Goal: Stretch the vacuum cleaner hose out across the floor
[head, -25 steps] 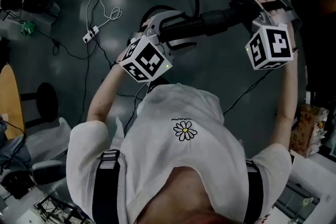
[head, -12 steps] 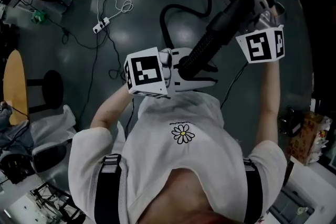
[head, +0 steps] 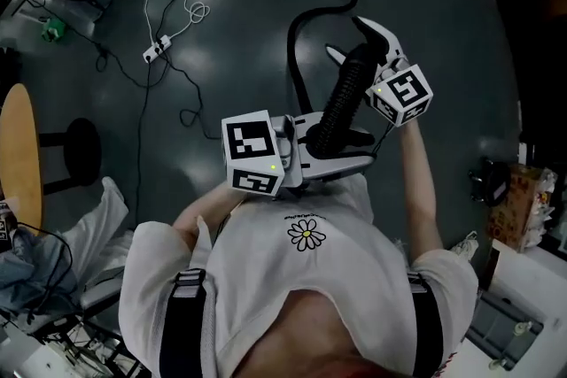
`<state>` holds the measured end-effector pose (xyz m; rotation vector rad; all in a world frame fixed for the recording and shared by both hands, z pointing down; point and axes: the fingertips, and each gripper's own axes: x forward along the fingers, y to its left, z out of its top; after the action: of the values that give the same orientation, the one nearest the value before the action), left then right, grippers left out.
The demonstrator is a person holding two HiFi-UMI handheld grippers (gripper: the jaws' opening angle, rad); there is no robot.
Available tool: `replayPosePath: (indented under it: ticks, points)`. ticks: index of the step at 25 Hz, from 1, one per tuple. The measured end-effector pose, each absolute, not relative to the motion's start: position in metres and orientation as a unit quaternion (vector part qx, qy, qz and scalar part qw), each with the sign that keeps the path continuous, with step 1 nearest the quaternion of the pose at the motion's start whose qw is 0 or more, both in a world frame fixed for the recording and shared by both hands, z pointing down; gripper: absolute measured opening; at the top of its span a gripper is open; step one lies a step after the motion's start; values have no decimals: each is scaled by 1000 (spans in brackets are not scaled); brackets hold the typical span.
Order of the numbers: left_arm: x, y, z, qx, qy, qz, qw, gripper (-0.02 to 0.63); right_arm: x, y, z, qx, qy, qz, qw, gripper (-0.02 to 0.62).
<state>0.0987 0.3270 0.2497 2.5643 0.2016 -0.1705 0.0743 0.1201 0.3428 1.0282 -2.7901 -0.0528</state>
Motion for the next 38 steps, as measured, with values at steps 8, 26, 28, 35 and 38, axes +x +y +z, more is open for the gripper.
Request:
replayPosePath:
  ticks: [8,26,28,35,38]
  points:
    - [26,423,248,956,8,-101,275,100,30,250,442,357,-920,101,127,302]
    - [26,702,84,965,76,-206,146,100,-38,430,485,271,-953,63,120,299]
    - [31,718,91,971,62,-187,135,100,-49,460,497,251,-952,64,163,183]
    - [18,710,134,975,-96,-139,144,100,-8,504,524,304,-920,70,236,143]
    - [24,698,171,975,-163,-42,142,127,56,495,539,389,-883,88,248,144]
